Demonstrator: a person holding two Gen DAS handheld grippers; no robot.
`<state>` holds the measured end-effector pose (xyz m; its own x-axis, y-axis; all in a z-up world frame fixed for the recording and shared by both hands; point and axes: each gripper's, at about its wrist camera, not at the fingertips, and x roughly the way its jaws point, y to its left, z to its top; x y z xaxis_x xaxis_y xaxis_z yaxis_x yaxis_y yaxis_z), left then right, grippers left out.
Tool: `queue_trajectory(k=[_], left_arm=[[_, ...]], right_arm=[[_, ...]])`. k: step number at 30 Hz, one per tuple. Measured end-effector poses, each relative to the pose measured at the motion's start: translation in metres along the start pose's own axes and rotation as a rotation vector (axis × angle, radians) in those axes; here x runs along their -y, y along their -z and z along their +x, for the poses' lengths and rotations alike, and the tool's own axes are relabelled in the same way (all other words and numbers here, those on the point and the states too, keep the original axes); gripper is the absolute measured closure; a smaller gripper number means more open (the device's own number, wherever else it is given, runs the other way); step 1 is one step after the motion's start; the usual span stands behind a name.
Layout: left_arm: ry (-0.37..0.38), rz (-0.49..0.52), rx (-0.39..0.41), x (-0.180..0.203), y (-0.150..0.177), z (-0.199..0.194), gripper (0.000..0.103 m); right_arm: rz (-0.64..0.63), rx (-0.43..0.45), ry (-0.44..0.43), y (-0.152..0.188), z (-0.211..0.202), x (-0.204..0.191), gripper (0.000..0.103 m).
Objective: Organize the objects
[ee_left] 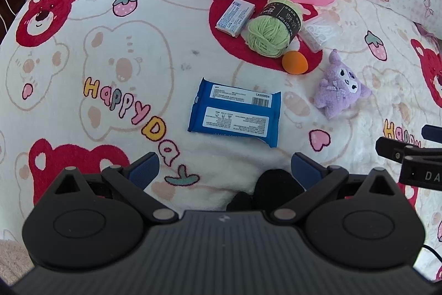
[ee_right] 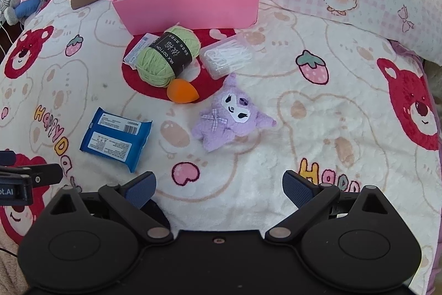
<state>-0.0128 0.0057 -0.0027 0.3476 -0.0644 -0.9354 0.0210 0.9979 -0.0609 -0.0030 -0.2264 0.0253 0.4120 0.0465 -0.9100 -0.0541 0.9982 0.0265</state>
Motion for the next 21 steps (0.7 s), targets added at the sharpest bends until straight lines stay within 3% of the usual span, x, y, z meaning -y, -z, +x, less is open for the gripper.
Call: queue_trajectory(k=[14,21], left_arm=[[-0.007,-0.016,0.001,-0.015,-0.006,-0.003,0.000],[0.001,0.036,-0.009,-0.025,-0.013,-0.011,0.000]], right_arm=[[-0.013,-0.001,0.008,-0.004,-0.001,-0.005,0.003],[-0.021,0.019,-0.003,-0.010,-0.008,-0.010,0.003]])
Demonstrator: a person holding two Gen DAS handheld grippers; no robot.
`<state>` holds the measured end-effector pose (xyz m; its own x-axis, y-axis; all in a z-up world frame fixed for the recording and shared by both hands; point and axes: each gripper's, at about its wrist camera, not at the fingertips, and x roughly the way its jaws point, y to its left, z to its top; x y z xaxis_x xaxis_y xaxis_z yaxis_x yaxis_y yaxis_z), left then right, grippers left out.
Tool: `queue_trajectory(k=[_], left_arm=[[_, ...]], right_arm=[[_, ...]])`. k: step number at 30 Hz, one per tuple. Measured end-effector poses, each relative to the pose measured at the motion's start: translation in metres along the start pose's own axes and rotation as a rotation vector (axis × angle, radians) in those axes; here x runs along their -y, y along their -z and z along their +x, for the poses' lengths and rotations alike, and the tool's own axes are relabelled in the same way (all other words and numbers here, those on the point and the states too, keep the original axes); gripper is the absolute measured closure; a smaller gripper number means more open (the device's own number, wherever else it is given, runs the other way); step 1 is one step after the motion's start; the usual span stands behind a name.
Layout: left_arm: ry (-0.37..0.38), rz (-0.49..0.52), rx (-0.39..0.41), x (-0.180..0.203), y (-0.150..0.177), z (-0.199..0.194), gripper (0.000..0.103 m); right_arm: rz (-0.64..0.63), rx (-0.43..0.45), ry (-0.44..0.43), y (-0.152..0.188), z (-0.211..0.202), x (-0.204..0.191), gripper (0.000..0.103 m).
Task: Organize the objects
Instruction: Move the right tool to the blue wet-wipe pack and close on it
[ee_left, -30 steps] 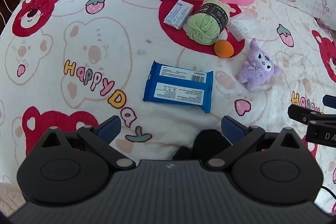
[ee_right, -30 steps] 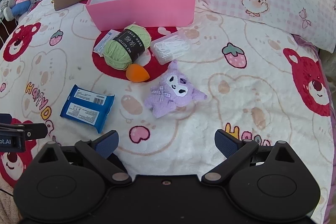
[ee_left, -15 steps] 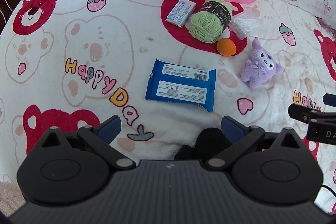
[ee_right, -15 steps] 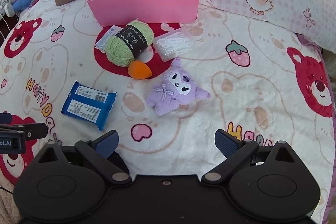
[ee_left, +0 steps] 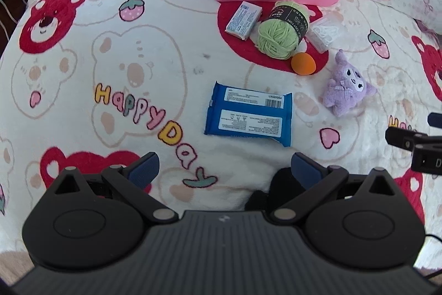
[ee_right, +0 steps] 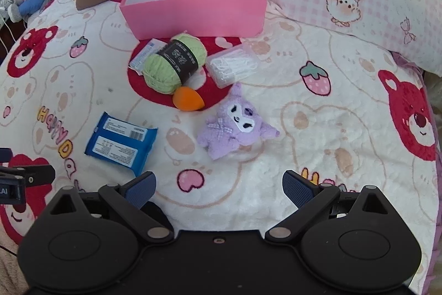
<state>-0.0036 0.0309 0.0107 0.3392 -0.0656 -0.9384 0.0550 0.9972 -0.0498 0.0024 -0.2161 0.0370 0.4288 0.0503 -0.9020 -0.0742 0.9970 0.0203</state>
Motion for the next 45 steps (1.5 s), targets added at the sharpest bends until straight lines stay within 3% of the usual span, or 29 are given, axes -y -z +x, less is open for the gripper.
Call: queue_trajectory(k=[5,9,13,18,21,23,25,30,35,38,41,45], left_arm=[[-0.004,0.023,0.019,-0.010,-0.012,-0.007,0.000],[0.036,0.014,0.047,-0.022,-0.019,-0.008,0.000],[0.044,0.029,0.098,-0.030,-0.024,0.002,0.000],[0.040,0.096,0.180,-0.030,-0.026,0.017,0.000],[0.091,0.116,0.218,-0.032,-0.029,0.022,0.000],[0.138,0.110,0.227,-0.035,-0.032,0.024,0.000],[0.175,0.097,0.241,-0.038,-0.033,0.026,0.000],[0.228,0.068,0.242,-0.046,-0.038,0.038,0.000],[0.265,0.108,0.305,-0.045,-0.036,0.041,0.000],[0.314,0.096,0.285,-0.047,-0.039,0.047,0.000],[0.285,0.088,0.255,-0.048,-0.042,0.058,0.002],[0.299,0.075,0.218,-0.052,-0.042,0.077,0.003]], right_arm=[[-0.018,0.020,0.000,-0.005,0.000,-0.005,0.003],[-0.111,0.141,-0.136,-0.006,-0.017,-0.014,0.003],[-0.154,0.253,-0.197,-0.010,-0.022,-0.019,0.003],[-0.178,0.257,-0.230,-0.012,-0.003,-0.027,0.003],[-0.125,0.161,-0.317,-0.014,0.021,-0.025,0.003],[-0.086,0.092,-0.304,-0.015,0.039,-0.026,0.003],[-0.096,0.077,-0.262,-0.013,0.050,-0.029,0.003],[-0.132,0.082,-0.209,-0.014,0.060,-0.037,0.003],[-0.157,0.106,-0.135,-0.022,0.066,-0.041,0.004],[-0.153,0.118,-0.120,-0.026,0.065,-0.045,0.004],[-0.223,0.164,-0.112,-0.023,0.057,-0.058,0.004],[-0.308,0.173,-0.185,-0.022,0.064,-0.067,0.004]])
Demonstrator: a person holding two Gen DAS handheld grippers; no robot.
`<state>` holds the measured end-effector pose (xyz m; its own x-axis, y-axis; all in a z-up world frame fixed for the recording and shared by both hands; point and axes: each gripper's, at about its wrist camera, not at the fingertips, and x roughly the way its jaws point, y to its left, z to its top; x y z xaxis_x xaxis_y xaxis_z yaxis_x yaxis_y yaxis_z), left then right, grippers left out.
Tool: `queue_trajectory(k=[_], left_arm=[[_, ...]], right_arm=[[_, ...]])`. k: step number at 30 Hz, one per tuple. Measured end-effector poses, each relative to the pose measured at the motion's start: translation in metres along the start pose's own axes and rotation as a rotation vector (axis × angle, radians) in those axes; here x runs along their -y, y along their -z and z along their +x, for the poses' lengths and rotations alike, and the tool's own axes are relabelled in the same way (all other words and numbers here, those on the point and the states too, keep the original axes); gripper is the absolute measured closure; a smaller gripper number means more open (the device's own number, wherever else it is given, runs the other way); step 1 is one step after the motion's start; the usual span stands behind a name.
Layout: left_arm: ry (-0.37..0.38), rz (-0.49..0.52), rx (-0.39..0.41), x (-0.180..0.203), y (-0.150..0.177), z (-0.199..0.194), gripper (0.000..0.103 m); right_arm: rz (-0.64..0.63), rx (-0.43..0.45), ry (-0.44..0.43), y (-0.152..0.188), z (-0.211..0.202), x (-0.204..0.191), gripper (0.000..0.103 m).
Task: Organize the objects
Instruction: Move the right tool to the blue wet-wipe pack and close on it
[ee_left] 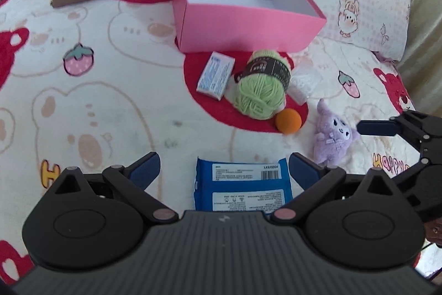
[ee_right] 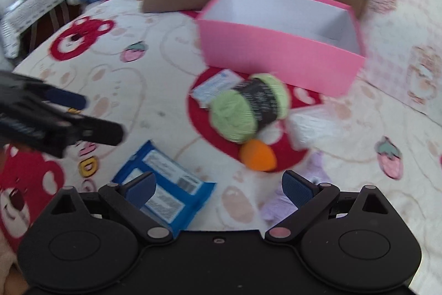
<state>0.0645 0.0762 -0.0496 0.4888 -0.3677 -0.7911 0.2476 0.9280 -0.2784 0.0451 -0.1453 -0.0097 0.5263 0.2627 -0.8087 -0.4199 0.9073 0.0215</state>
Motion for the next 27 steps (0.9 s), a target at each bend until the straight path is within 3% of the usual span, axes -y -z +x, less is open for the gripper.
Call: queue_trajectory(k=[5,8,12,16,21,27], left_arm=[[0.015,0.000,0.000,-0.008,0.006,0.010,0.006],[0.031,-0.006,0.008,-0.012,0.009,0.015,0.007],[0.038,-0.013,-0.009,-0.016,0.013,0.025,0.007],[0.042,-0.063,-0.059,-0.024,0.021,0.040,0.007],[0.030,-0.069,-0.108,-0.028,0.033,0.053,0.013],[0.029,-0.051,-0.090,-0.032,0.037,0.056,0.017]], right_arm=[[-0.210,0.080,0.010,-0.002,0.009,-0.003,0.004],[-0.145,0.076,-0.045,0.006,0.019,0.004,0.004],[-0.119,-0.049,-0.099,0.018,0.049,0.002,0.011],[-0.019,-0.079,-0.179,0.023,0.057,0.004,0.011],[0.027,-0.102,-0.203,0.027,0.060,-0.001,0.015],[0.073,-0.132,-0.232,0.032,0.070,-0.003,0.017]])
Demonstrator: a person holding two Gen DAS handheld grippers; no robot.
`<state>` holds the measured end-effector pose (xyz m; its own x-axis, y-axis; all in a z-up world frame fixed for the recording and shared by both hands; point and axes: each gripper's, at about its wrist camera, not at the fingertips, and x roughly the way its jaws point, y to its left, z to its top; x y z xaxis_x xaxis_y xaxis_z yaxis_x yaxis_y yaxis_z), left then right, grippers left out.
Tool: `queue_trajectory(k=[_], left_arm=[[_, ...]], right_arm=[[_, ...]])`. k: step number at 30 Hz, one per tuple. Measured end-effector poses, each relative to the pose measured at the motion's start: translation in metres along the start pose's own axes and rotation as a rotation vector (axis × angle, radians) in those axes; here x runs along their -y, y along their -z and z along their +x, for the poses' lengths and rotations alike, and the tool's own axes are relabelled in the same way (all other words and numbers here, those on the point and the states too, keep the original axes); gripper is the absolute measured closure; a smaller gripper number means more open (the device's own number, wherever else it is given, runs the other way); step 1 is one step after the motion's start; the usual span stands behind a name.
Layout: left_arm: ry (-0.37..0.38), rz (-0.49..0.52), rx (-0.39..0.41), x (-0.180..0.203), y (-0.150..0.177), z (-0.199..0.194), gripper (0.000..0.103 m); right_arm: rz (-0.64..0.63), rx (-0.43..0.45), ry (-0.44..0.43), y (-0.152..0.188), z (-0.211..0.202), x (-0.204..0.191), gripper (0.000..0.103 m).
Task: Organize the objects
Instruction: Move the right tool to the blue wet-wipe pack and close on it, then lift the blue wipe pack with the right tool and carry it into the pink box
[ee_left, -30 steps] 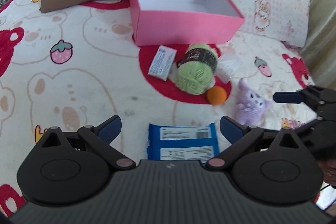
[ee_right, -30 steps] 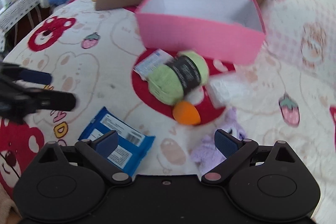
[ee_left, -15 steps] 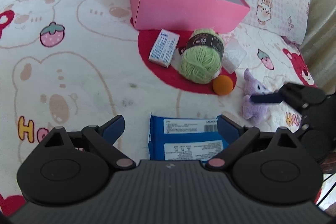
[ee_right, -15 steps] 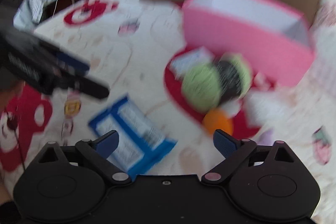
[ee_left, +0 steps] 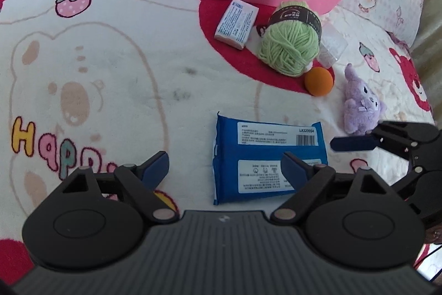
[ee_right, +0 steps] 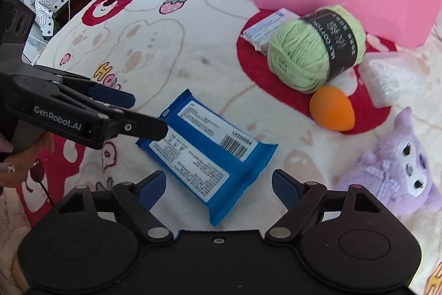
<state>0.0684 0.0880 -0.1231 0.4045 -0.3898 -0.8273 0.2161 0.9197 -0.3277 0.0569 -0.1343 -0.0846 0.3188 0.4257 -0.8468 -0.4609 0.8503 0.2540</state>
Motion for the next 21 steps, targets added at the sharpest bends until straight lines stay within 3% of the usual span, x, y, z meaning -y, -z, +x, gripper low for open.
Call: queue_trajectory(k=[2,5,8,12,14,19,21], left_arm=[[0.020,-0.005,-0.001,-0.001,0.000,0.003,0.021],[0.046,-0.009,-0.008,-0.001,0.002,0.010,0.039],[0.049,-0.009,-0.002,-0.001,0.005,0.016,0.046],[0.056,-0.037,0.004,-0.005,0.006,0.020,0.056],[0.078,-0.065,-0.006,-0.008,0.006,0.022,0.063],[0.076,-0.109,-0.020,-0.010,0.008,0.025,0.065],[0.063,-0.118,-0.015,-0.008,0.009,0.026,0.063]], right_arm=[[0.026,0.002,-0.008,0.002,0.002,0.001,0.017],[0.065,0.005,-0.023,0.004,0.006,0.001,0.019],[0.085,0.013,-0.024,0.006,0.007,0.001,0.028],[0.081,0.034,-0.002,0.008,0.004,0.000,0.049],[0.077,0.036,0.010,0.008,0.004,0.000,0.053],[0.068,0.025,0.052,0.008,0.006,-0.002,0.056],[0.077,0.020,0.080,0.010,0.008,-0.003,0.049]])
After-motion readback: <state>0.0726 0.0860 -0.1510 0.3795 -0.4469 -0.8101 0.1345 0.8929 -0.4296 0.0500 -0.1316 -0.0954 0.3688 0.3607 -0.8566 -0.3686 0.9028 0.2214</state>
